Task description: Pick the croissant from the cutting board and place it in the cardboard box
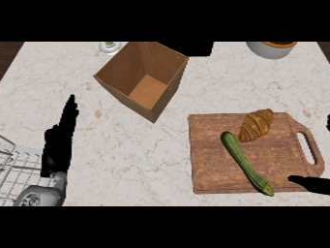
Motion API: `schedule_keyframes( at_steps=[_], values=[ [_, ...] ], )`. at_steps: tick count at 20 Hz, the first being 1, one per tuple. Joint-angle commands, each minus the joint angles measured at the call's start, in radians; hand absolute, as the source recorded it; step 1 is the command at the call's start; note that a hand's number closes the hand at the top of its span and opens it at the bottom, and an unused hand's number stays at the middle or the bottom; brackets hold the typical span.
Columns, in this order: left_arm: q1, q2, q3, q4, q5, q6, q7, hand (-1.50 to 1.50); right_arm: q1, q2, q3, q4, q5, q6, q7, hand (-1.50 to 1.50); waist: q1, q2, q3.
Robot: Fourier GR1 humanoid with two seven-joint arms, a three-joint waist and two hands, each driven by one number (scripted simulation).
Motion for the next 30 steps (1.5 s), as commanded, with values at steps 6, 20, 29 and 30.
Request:
schedule_keyframes(
  at_steps=[6,20,29,30],
  values=[
    [-0.017,0.182,0.1,0.082,-0.1,-0.065,0.011,0.0,-0.068,-0.196,0.13,-0.008,0.162,0.136,0.235,-1.5,0.029,0.008,-0.015],
    [0.02,0.142,0.141,0.081,-0.152,-0.15,-0.037,0.0,-0.327,-0.177,0.278,0.033,0.272,0.368,0.64,-1.5,0.048,0.007,-0.013],
    [-0.001,0.132,0.231,0.075,-0.158,-0.205,-0.018,0.0,-0.394,-0.104,0.296,0.093,0.309,0.397,0.656,-1.5,0.032,0.009,-0.011],
    [0.003,0.12,0.233,0.088,-0.189,-0.179,-0.02,0.0,-0.375,-0.14,0.291,0.059,0.301,0.42,0.646,-1.5,0.014,0.005,-0.012]
  ],
)
